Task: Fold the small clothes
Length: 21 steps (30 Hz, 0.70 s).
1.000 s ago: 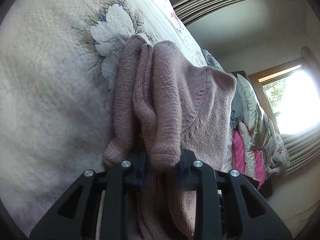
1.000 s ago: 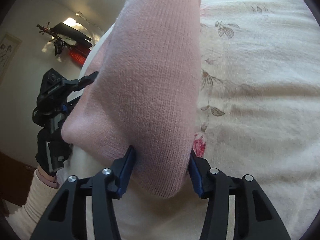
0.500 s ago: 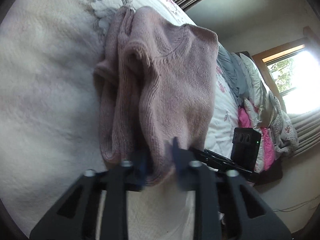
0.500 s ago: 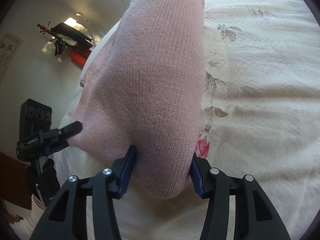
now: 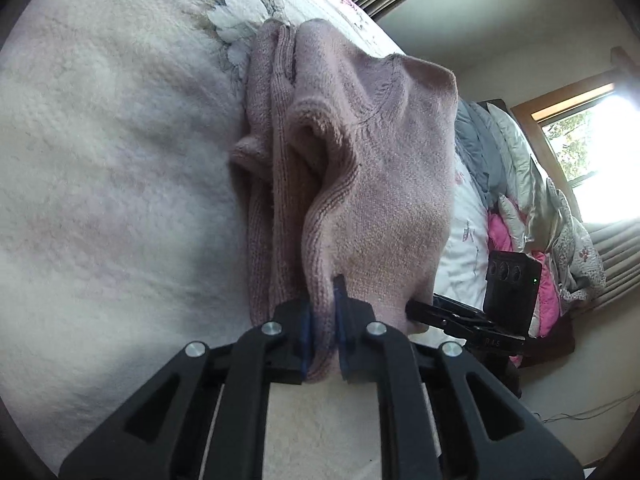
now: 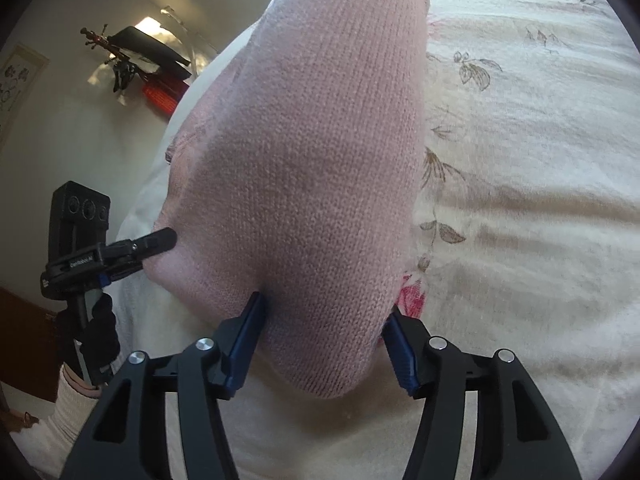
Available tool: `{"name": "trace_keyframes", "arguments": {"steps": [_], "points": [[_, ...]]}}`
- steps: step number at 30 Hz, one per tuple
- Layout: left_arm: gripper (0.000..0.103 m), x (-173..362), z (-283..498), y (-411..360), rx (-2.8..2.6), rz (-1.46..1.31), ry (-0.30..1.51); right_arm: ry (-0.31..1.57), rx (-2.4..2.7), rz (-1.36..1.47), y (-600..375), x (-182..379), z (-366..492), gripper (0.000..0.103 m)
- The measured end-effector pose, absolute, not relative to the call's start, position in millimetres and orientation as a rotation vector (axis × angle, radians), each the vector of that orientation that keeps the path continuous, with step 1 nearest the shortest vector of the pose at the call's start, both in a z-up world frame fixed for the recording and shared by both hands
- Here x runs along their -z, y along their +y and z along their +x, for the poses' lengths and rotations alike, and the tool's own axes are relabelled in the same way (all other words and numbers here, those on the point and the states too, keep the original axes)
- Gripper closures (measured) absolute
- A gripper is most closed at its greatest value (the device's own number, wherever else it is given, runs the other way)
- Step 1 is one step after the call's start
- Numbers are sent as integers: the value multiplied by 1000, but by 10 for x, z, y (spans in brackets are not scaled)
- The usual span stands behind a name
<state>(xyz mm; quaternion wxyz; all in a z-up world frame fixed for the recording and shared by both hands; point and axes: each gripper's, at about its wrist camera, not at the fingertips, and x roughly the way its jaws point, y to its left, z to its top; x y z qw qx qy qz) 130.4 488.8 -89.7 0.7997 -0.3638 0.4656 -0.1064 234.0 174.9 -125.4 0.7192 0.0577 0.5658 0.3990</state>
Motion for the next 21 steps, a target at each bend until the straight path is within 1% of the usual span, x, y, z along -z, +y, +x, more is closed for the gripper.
{"name": "trace_keyframes", "arguments": {"steps": [2, 4, 6, 7, 8, 12, 15, 16, 17, 18, 21], "points": [[71, 718, 1308, 5006, 186, -727, 963, 1232, -872, 114, 1696, 1111, 2420, 39], [70, 534, 1405, 5134, 147, -691, 924, 1182, -850, 103, 1625, 932, 2535, 31], [69, 386, 1647, 5185, 137, -671, 908, 1145, -815, 102, 1586, 758, 2700, 28], [65, 351, 1800, 5211, 138, -666, 909, 1130, -797, 105, 1590, 674, 2802, 28], [63, 344, 1969, 5242, 134, -662, 916, 1116, -790, 115, 1604, 603, 2913, 28], [63, 507, 2571, 5351, 83, -659, 985, 1107, -769, 154, 1745, 519, 3279, 28], [64, 655, 2813, 5349, 69, -691, 1019, 1105, -762, 124, 1888, 574, 3396, 28], [69, 653, 2849, 5338, 77, -690, 1012, 1109, -772, 121, 1930, 599, 3411, 28], [80, 627, 2853, 5317, 87, -680, 998, 1111, -776, 116, 1946, 628, 3430, 28], [83, 578, 2824, 5302, 99, -669, 976, 1109, -779, 112, 1982, 644, 3444, 28], [85, 435, 2621, 5341, 67, -656, 900, 1102, -801, 122, 1997, 669, 3456, 28]]}}
